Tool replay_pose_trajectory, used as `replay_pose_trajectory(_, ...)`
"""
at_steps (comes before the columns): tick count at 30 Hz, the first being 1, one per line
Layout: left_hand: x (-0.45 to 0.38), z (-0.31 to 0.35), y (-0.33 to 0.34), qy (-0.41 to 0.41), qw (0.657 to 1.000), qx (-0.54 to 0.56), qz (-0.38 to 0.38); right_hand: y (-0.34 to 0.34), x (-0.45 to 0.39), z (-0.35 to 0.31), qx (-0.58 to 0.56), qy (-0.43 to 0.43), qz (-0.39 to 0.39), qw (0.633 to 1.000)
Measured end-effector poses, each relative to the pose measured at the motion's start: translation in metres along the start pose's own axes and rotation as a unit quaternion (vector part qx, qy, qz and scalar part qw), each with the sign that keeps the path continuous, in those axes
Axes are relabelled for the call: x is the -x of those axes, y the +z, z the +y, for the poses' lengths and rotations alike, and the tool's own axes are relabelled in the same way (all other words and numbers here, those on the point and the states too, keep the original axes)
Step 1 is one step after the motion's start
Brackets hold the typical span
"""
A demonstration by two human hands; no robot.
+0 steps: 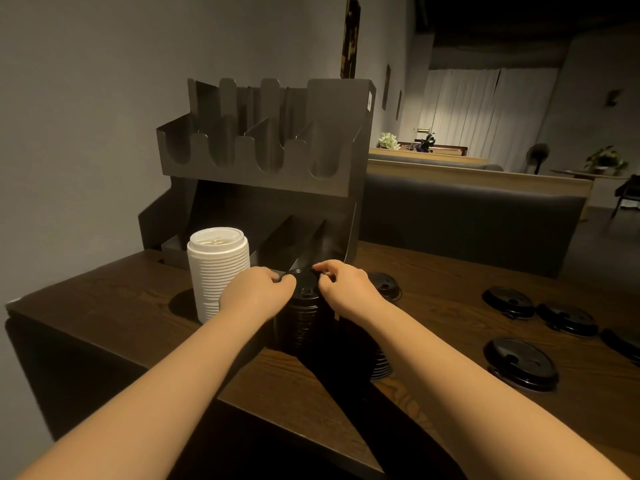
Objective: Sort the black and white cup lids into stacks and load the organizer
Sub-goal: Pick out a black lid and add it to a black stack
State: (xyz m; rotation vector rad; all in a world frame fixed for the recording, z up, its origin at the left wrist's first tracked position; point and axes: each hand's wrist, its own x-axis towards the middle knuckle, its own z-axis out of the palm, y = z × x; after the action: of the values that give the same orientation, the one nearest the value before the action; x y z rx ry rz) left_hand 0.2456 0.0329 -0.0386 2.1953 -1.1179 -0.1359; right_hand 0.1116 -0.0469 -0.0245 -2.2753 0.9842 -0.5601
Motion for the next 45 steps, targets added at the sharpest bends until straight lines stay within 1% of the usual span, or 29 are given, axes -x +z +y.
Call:
replay_pose_trajectory(2,0.0,0.004,0.001,-0.001,0.997,0.079,-0.02,-0.002,-0.002,0.0,0.01,0.006,-0.006,1.0)
replay_pose_trajectory(3,-0.001,0.005,0.002,-0.001,0.995,0.101,-0.028,-0.002,-0.003,0.0,0.013,0.005,-0.012,1.0)
replay_pose_trajectory(6,-0.005,0.006,0.002,-0.01,0.991,0.127,-0.029,-0.002,-0.003,-0.002,0.041,0.003,-0.019,0.999)
replay_pose_trajectory(8,-0.006,0.008,0.001,-0.023,0.988,0.145,-0.043,-0.002,-0.002,-0.001,0.076,0.008,-0.029,0.997)
replay_pose_trajectory(9,-0.007,0.007,0.001,-0.026,0.988,0.143,-0.047,-0.001,-0.002,-0.001,0.083,0.015,-0.042,0.996)
replay_pose_trajectory(11,-0.009,0.008,-0.002,-0.015,0.993,0.101,-0.056,-0.001,-0.003,-0.002,0.086,0.031,-0.065,0.994)
replay_pose_trajectory(14,-0.014,0.016,-0.006,-0.021,0.998,0.009,-0.066,-0.002,0.0,-0.006,0.088,0.043,-0.051,0.994)
replay_pose_trajectory(16,-0.013,0.023,-0.008,-0.03,0.998,-0.035,-0.045,-0.004,0.005,-0.008,0.098,0.027,-0.008,0.995)
replay_pose_trajectory(18,-0.007,0.03,-0.009,-0.017,0.999,-0.044,-0.005,-0.01,0.012,-0.008,0.064,0.012,0.041,0.997)
replay_pose_trajectory(20,0.002,0.038,-0.009,0.02,0.998,-0.021,0.052,-0.019,0.016,-0.006,0.014,0.021,0.072,0.997)
replay_pose_trajectory(23,0.022,0.063,-0.007,0.085,0.988,0.04,0.126,-0.035,0.023,0.005,-0.011,0.043,0.096,0.994)
replay_pose_trajectory(26,0.038,0.102,0.003,0.139,0.974,0.107,0.142,-0.056,0.034,0.026,-0.014,0.07,0.118,0.99)
replay_pose_trajectory(29,0.054,0.143,0.021,0.169,0.965,0.159,0.125,-0.077,0.046,0.053,-0.02,0.117,0.136,0.983)
replay_pose_trajectory(33,0.072,0.189,0.053,0.184,0.958,0.202,0.082,-0.102,0.064,0.089,0.03,0.167,0.149,0.974)
replay_pose_trajectory(36,0.081,0.212,0.082,0.181,0.959,0.217,0.017,-0.123,0.079,0.114,0.013,0.188,0.175,0.966)
replay_pose_trajectory(37,0.082,0.218,0.093,0.178,0.959,0.22,-0.009,-0.129,0.084,0.123,0.023,0.194,0.174,0.965)
replay_pose_trajectory(40,0.082,0.234,0.129,0.146,0.961,0.208,-0.11,-0.144,0.094,0.151,0.025,0.239,0.177,0.954)
replay_pose_trajectory(42,0.081,0.241,0.154,0.119,0.961,0.152,-0.198,-0.151,0.101,0.17,0.042,0.274,0.177,0.945)
replay_pose_trajectory(44,0.082,0.241,0.176,0.092,0.948,0.091,-0.292,-0.158,0.111,0.189,0.041,0.297,0.185,0.936)
replay_pose_trajectory(45,0.082,0.239,0.186,0.092,0.938,0.052,-0.331,-0.161,0.116,0.198,0.028,0.308,0.192,0.931)
